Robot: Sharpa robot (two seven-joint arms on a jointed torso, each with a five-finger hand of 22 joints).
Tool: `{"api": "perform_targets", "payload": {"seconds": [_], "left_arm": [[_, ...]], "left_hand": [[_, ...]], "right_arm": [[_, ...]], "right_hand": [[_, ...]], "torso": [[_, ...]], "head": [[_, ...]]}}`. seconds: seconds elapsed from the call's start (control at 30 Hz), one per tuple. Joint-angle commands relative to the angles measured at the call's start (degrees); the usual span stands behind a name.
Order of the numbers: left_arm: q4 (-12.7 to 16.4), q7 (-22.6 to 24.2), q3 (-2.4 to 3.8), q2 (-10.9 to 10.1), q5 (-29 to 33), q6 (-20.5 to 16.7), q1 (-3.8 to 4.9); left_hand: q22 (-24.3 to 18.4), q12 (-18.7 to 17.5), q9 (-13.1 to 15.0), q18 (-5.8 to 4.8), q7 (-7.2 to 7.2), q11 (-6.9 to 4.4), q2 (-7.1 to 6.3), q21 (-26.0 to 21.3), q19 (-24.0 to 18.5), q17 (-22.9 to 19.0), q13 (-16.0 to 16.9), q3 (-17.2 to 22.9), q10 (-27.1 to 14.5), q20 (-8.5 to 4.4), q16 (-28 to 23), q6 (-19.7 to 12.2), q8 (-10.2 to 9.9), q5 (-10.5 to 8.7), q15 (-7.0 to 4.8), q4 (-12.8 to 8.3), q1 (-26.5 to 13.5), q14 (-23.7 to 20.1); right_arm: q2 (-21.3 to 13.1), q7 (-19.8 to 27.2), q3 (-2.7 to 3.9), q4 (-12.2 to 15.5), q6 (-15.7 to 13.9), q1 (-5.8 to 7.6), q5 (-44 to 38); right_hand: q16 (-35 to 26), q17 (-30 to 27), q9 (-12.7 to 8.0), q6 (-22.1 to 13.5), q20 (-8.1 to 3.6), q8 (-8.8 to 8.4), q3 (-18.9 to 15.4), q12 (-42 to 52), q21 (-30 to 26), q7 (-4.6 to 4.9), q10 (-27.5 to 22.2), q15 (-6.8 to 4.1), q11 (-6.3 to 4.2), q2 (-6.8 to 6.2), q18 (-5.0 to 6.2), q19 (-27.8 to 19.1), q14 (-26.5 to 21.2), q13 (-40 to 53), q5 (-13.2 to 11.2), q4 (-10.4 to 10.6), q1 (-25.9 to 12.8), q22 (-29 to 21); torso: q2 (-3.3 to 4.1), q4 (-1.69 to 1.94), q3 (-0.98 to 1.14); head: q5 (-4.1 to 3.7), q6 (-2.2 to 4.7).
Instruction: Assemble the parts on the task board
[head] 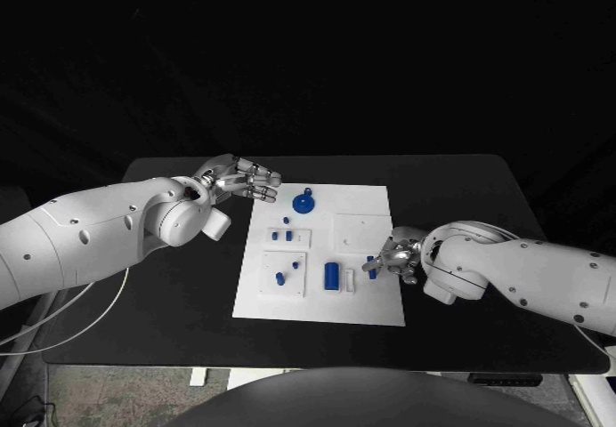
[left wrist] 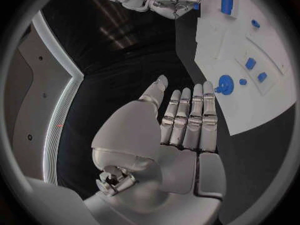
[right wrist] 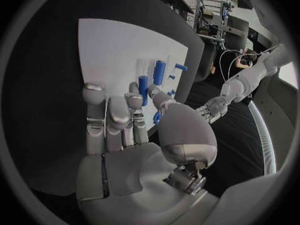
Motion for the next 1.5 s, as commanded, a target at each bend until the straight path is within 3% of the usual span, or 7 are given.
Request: {"api": "perform_targets", "payload": {"seconds": [0.03,0.37,0.7,1.5], "left_arm": [[0.14,0.35,0.04,0.18,0.02,0.82,0.02],[0.15,0.29,0.04,0.16,0.02,0.88,0.02],[0.12,0.26,0.04,0.25,0.02,1.01,0.02],[0.26,-0.03,0.04,0.08,0.02,1.17,0.03]], "left_hand": [[-0.11,0.24,0.02,0.49,0.03,0.19,0.39,0.31,0.3,-0.05,-0.05,0.12,-0.17,0.16,-0.17,-0.47,0.22,0.23,0.18,0.52,-0.02,-0.35],[-0.11,0.24,0.02,0.49,0.03,0.19,0.39,0.31,0.3,-0.05,-0.05,0.12,-0.17,0.16,-0.17,-0.47,0.22,0.23,0.18,0.52,-0.02,-0.35],[-0.11,0.24,0.02,0.49,0.03,0.19,0.39,0.31,0.3,-0.05,-0.05,0.12,-0.17,0.16,-0.17,-0.47,0.22,0.23,0.18,0.52,-0.02,-0.35],[-0.14,0.26,0.03,0.49,0.03,0.2,0.32,0.29,0.27,-0.05,-0.05,0.16,-0.2,0.2,-0.16,-0.51,0.24,0.21,0.19,0.66,-0.04,-0.39]], "right_arm": [[1.37,0.92,-0.01,-0.62,0.28,-0.46,1.24],[4.28,0.56,-0.01,-2.09,0.3,-1.13,1.02],[6.24,-0.47,-0.05,-3.44,0.87,-1.81,0.85],[7.38,-2.4,-0.2,-5.16,3.04,-2.39,-0.92]], "right_hand": [[0.0,-0.08,-0.01,0.35,-0.45,0.0,-0.36,-0.16,-0.2,0.1,0.33,-0.3,0.19,0.36,-0.3,0.58,0.32,0.09,0.17,0.11,0.22,4.01],[0.08,-0.11,0.05,0.26,-0.45,0.0,-0.82,-0.21,-0.21,0.11,0.27,-0.3,0.21,0.88,-0.25,0.59,0.29,0.07,0.27,-0.2,0.1,4.01],[0.1,-0.15,0.05,0.19,-0.44,-0.01,-1.17,-0.26,-0.16,0.13,0.21,-0.3,0.22,1.12,-0.28,0.59,0.27,0.04,0.3,-0.24,-0.17,4.02],[0.24,-0.1,0.05,0.12,-0.43,0.0,-1.5,-0.28,-0.13,0.17,0.15,-0.28,0.25,1.35,-0.33,0.59,0.25,0.02,0.3,-0.27,-0.43,4.03]], "torso": [[0.05,0.09,0.08],[-0.02,-0.09,0.08],[-0.01,-0.01,0.05],[-0.03,-0.06,0.06]], "head": [[0.16,0.01],[0.38,0.01],[0.26,0.01],[0.63,0.01]]}}
